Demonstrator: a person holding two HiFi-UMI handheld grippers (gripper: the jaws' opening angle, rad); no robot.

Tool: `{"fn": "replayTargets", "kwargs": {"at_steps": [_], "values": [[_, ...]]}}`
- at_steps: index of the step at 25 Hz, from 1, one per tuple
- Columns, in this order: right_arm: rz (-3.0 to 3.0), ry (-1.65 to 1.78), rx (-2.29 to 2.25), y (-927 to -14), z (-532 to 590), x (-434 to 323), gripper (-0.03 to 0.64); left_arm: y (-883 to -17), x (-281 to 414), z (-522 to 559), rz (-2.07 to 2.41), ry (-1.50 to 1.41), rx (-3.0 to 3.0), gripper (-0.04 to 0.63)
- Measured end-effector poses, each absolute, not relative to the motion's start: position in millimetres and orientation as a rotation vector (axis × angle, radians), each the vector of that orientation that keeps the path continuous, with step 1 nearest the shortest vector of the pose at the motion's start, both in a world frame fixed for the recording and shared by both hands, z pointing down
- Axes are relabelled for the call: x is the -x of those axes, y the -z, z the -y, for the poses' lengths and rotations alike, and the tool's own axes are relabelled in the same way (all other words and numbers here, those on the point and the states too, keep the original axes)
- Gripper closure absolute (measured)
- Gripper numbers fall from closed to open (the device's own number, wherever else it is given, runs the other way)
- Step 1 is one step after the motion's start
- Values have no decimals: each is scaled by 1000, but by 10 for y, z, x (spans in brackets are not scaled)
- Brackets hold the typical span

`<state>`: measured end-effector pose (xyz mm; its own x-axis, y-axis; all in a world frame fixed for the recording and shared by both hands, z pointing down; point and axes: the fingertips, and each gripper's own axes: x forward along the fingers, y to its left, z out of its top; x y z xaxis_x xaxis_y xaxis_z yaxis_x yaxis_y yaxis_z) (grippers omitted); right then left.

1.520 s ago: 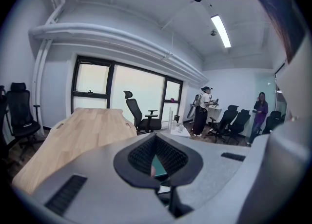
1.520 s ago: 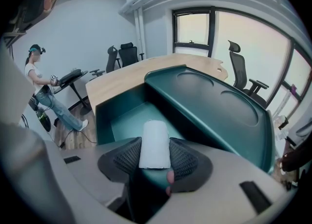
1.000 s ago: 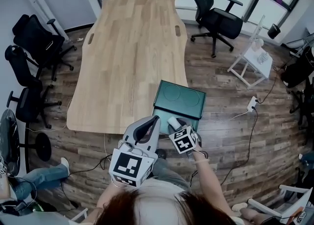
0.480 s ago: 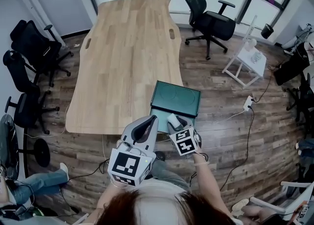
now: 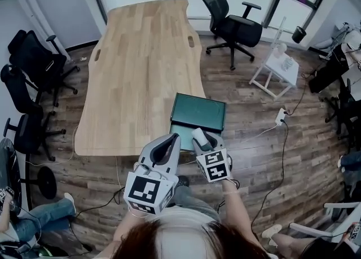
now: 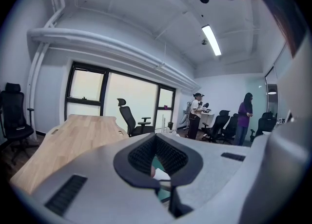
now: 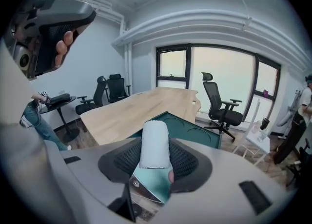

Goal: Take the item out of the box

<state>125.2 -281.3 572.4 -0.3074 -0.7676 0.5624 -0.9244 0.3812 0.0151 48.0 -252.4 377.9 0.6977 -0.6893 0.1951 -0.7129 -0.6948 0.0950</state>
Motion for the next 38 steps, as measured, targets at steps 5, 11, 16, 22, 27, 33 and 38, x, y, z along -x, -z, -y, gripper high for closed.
{"fn": "replayTargets", "kwargs": {"at_steps": [5,11,16,22,27,33,38], "values": [[2191,-409,-1531,-5511,2727,-1230,425,-3735,-439,2435,1127,-190,-2755,588],[2211,-373,-1617,-5221,2591,-1193,425,-3652,-355,2336,1113,-155,-2764,588],[2241,-342,-1692,-4966,2429,-1157,425,-3620,-281,2229,1104,-138,-2774,588],[2282,-295,-1781,-4646,2215,-1091,425,-3574,-182,2077,1088,-116,-2790,588],[2282,-244,-1837,-4448,2034,-1051,425,-3531,-107,1941,1074,-107,-2813,588],[2298,-197,-1893,-4238,1795,-984,425,-3477,-13,1770,1061,-88,-2830,588],[2319,-135,-1939,-4002,1617,-933,425,-3440,55,1641,1052,-79,-2843,588]]}}
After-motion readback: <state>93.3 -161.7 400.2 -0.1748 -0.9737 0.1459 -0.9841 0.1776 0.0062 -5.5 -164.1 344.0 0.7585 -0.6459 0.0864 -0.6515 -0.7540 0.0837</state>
